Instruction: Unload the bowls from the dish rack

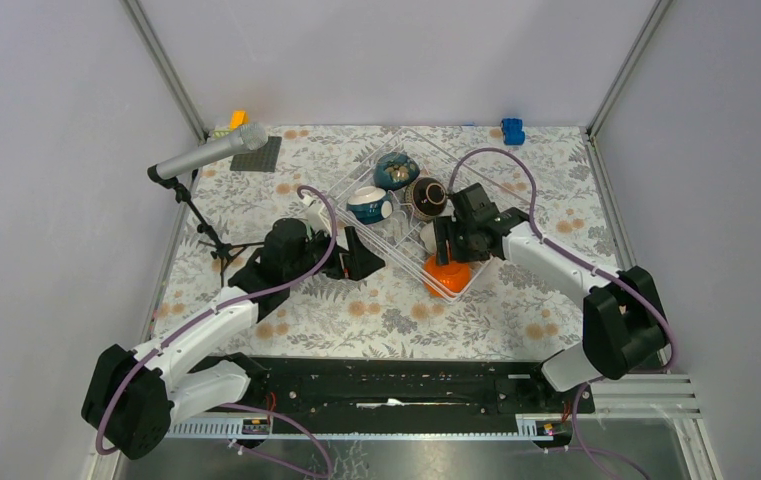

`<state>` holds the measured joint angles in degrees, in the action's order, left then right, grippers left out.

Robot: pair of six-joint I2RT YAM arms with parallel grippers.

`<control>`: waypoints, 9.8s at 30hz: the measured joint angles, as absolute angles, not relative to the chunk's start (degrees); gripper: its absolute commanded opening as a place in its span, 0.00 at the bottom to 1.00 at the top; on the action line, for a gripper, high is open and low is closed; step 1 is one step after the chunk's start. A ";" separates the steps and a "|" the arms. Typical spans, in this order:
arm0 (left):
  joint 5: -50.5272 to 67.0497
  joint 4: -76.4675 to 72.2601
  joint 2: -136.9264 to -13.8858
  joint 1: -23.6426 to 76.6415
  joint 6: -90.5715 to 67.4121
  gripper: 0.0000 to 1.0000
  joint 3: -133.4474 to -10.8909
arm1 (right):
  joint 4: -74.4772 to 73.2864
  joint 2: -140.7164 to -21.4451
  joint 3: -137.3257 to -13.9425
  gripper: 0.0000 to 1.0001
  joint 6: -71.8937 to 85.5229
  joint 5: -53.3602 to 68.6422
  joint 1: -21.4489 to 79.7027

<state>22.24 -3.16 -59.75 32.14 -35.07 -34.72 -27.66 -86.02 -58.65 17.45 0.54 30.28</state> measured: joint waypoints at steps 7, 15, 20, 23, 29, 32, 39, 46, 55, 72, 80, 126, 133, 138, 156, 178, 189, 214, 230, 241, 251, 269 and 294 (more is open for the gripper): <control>21.15 -1.02 -59.70 32.14 -34.68 0.99 -35.53 | -28.08 -85.65 -60.16 0.50 18.11 0.25 30.22; 20.08 0.86 -59.20 32.14 -34.41 0.99 -37.69 | -28.75 -86.61 -61.84 0.53 19.05 0.73 30.22; 19.49 2.15 -58.17 32.14 -34.28 0.99 -38.15 | -30.06 -86.56 -62.63 0.47 19.05 0.03 30.24; 19.05 3.16 -57.87 32.14 -34.09 0.99 -38.35 | -31.40 -86.41 -62.63 0.47 18.98 -0.97 30.28; 18.22 4.51 -57.76 32.14 -33.65 0.99 -39.00 | -33.17 -85.93 -62.63 0.42 18.76 -3.66 30.28; 18.00 4.71 -57.69 32.14 -33.45 0.99 -39.05 | -33.93 -85.93 -62.61 0.39 18.61 -4.10 30.28; 17.28 5.34 -57.69 32.14 -33.45 0.99 -39.05 | -32.84 -88.05 -62.81 0.21 18.22 -3.84 30.28; 15.88 6.55 -57.69 32.14 -33.43 0.99 -39.27 | -28.42 -90.06 -64.01 0.16 19.22 -1.43 30.20; 13.58 7.70 -57.67 32.14 -33.21 0.99 -39.42 | -25.93 -91.96 -65.52 0.45 21.91 0.14 29.98; 14.94 5.87 -56.07 32.14 -34.89 0.99 -36.27 | -25.52 -86.08 -62.89 1.00 17.50 3.86 30.17; 16.34 2.96 -55.42 32.14 -36.99 0.99 -32.23 | -27.92 -92.40 -63.64 1.00 16.45 3.73 32.10; 16.56 -2.48 -53.56 32.14 -39.53 0.99 -28.45 | -18.98 -91.98 -60.88 1.00 22.70 10.52 27.24; 16.19 -2.42 -53.56 32.14 -39.48 0.99 -28.47 | -19.29 -93.17 -62.06 0.99 21.34 9.06 29.41; 16.12 -1.96 -53.43 32.14 -39.48 0.99 -28.47 | -19.66 -93.17 -62.08 1.00 21.26 8.08 29.69; 14.90 0.51 -52.82 32.14 -38.81 0.99 -28.93 | -16.12 -91.31 -61.36 0.74 23.11 6.63 29.78; 16.99 0.27 -66.94 32.60 -38.59 0.98 -45.93 | -9.26 -89.91 -54.43 0.50 28.82 16.23 23.24; 17.06 3.14 -78.48 34.98 -36.88 0.95 -56.38 | -4.38 -88.01 -50.81 0.28 31.88 19.81 19.40; 11.31 15.57 -91.00 37.58 -29.76 0.96 -70.63 | -5.13 -86.59 -48.73 0.93 31.59 23.44 17.45; 9.10 17.58 -91.00 37.56 -28.45 0.97 -72.20 | -0.62 -92.18 -48.93 0.93 35.79 23.05 18.76; 8.75 17.58 -91.00 37.58 -28.27 0.97 -72.29 | 13.69 -92.36 -44.31 1.00 41.98 24.47 19.35; 8.19 17.58 -90.78 37.36 -27.99 0.98 -72.29 | 14.26 -93.60 -45.36 1.00 41.01 22.94 19.57; 6.81 18.52 -87.37 36.23 -27.83 0.98 -72.29 | 5.39 -94.30 -48.60 1.00 41.47 19.42 22.39; 5.54 18.33 -70.32 35.48 -29.02 0.98 -61.12 | 0.69 -83.09 -46.06 0.59 39.70 11.60 22.90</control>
